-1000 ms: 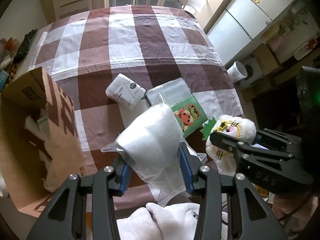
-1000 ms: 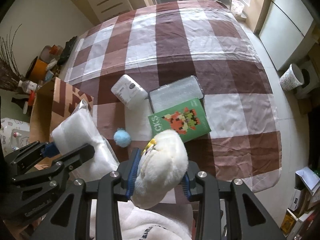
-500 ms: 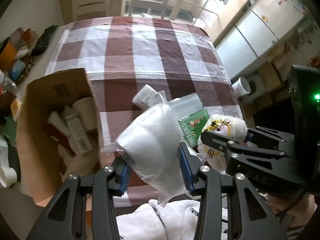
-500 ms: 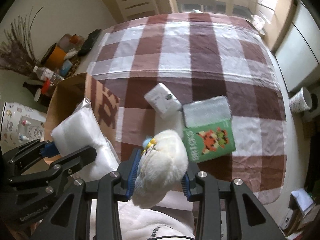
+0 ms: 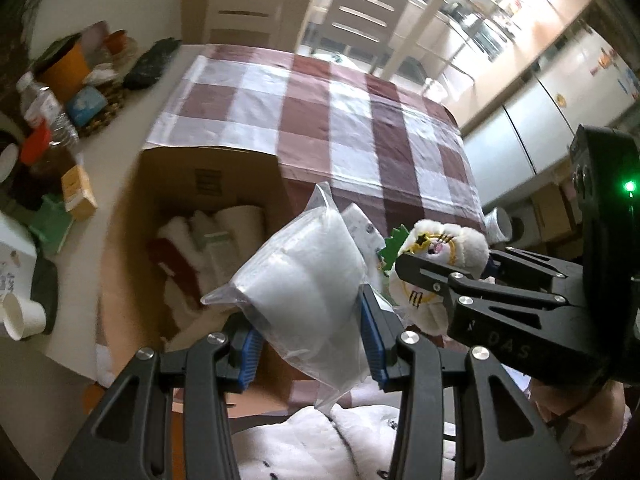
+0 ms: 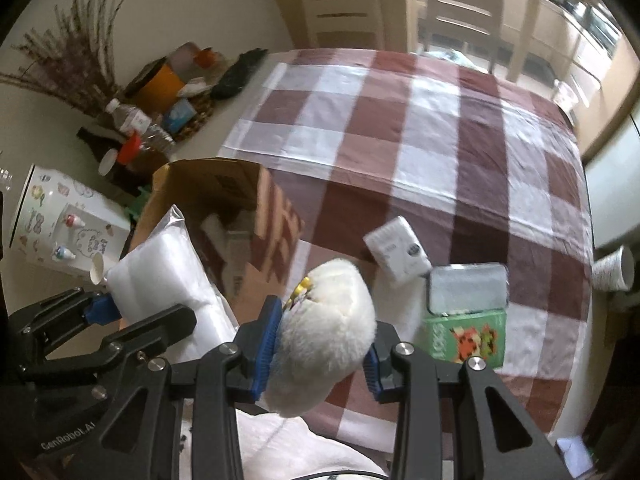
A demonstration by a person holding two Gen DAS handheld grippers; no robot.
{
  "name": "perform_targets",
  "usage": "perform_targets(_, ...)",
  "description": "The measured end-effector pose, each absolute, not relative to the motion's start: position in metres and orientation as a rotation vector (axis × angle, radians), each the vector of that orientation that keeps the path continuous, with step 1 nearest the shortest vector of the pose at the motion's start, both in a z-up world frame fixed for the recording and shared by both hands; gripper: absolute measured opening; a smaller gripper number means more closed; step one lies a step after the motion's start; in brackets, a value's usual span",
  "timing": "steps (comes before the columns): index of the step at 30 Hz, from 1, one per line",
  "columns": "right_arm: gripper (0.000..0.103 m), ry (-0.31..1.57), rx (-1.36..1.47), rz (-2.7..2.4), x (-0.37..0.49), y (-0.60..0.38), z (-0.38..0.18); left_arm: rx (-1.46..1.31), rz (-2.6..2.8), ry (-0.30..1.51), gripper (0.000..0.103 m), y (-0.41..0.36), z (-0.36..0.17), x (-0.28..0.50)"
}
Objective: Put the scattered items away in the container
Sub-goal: 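Carry the cotton pad bag and plush cat over the cardboard box with both tools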
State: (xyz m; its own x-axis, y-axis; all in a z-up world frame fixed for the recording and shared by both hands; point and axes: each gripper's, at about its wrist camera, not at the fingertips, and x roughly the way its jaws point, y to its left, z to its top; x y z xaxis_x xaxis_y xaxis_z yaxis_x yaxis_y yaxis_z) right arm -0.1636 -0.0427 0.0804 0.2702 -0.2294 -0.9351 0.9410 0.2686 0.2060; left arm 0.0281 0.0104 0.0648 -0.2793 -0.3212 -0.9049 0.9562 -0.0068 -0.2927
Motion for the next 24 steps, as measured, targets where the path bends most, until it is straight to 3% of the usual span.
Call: perform_targets(24, 0.037, 1.039, 0.810, -0.782, -0.054, -0.062, 0.087, 0.713, -1.362, 1.224, 0.044, 0.019, 0.048, 0.121)
